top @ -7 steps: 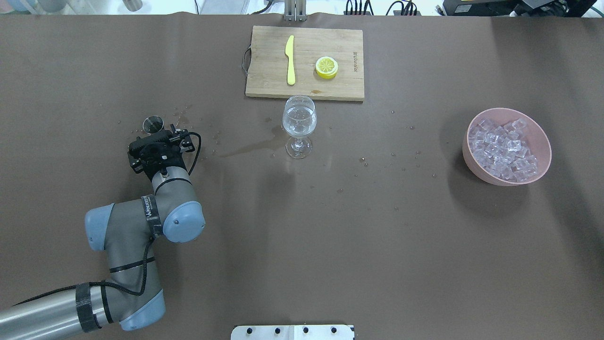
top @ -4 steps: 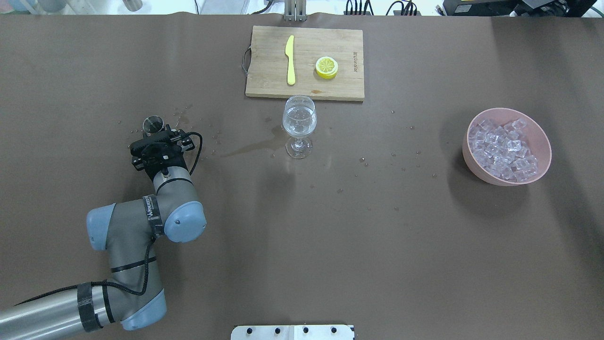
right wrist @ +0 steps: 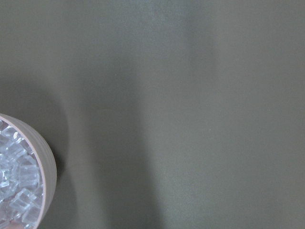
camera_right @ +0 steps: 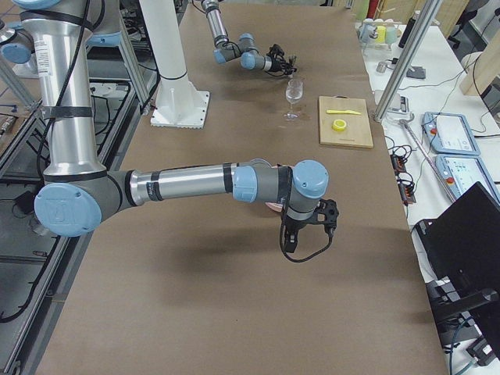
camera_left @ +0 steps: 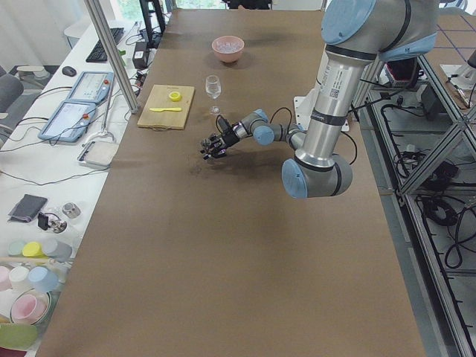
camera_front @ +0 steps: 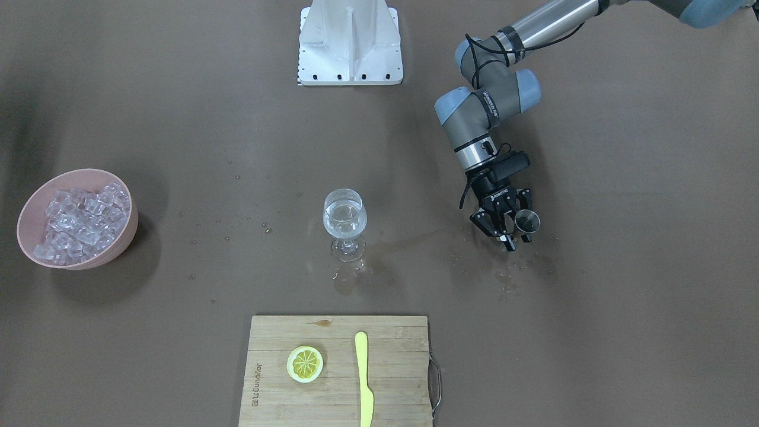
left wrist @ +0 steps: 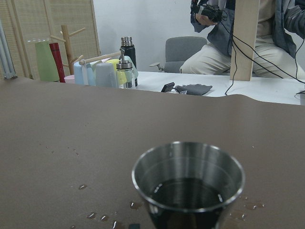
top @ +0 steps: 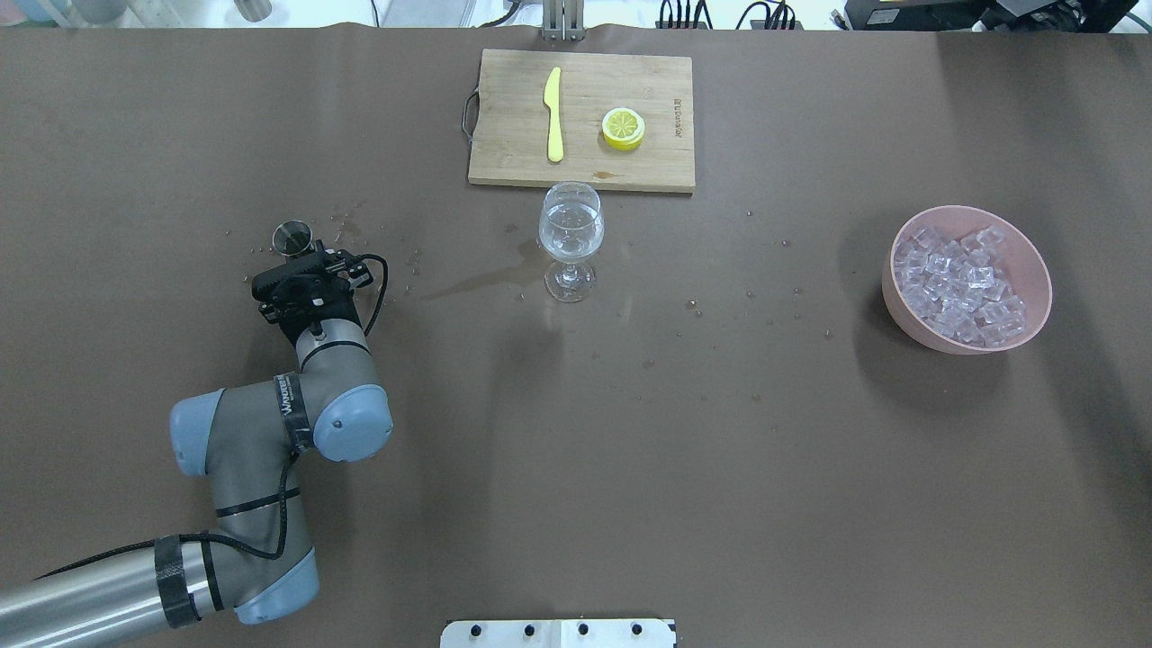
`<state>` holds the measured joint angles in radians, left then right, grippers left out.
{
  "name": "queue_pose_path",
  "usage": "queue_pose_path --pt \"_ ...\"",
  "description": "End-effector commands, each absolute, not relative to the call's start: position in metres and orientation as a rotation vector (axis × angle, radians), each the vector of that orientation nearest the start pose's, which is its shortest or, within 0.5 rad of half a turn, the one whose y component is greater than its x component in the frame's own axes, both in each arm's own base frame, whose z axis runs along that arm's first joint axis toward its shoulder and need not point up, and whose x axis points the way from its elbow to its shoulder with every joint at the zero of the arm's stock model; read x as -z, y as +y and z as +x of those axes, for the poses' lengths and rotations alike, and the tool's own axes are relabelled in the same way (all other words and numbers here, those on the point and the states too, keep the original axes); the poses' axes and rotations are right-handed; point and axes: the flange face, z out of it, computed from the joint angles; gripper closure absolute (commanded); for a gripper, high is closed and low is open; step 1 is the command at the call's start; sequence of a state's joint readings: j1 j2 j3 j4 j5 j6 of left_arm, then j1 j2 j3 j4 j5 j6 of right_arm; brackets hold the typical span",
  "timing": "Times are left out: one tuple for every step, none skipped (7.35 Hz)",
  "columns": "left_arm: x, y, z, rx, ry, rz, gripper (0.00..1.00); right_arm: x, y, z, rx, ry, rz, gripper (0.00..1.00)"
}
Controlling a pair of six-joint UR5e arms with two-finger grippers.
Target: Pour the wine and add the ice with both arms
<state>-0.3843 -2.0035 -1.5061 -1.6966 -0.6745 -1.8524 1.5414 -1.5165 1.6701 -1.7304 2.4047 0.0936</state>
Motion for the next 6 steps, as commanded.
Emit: queue_pose_path --pt "-0.390 -0.445 0.523 0.830 0.464 0.931 1.00 -0.594 -0.512 0.044 -0.061 -0.834 -0.056 0.00" --pt "-0.380 -0.446 0.514 0.772 0.444 0.948 1.00 -0.594 -0.512 0.044 -0.065 -0.834 -0.058 0.00" --pt "-0.369 -0.450 0.503 0.779 0.453 0.956 1.00 -0.594 -0.512 0.045 -0.065 -0.834 -0.058 0.00" --pt "-0.343 -0.453 0.487 0.759 0.471 0.972 1.00 -0.594 -0.512 0.044 -0.063 -0.834 -0.058 0.00" --pt "-0.295 -0.442 0.464 0.695 0.517 0.999 1.00 -0.594 -0.512 0.044 -0.065 -0.834 -0.059 0.00" --pt "-0.244 -0.429 0.450 0.637 0.601 1.008 1.00 -0.593 -0.512 0.044 -0.064 -0.834 -0.058 0.00"
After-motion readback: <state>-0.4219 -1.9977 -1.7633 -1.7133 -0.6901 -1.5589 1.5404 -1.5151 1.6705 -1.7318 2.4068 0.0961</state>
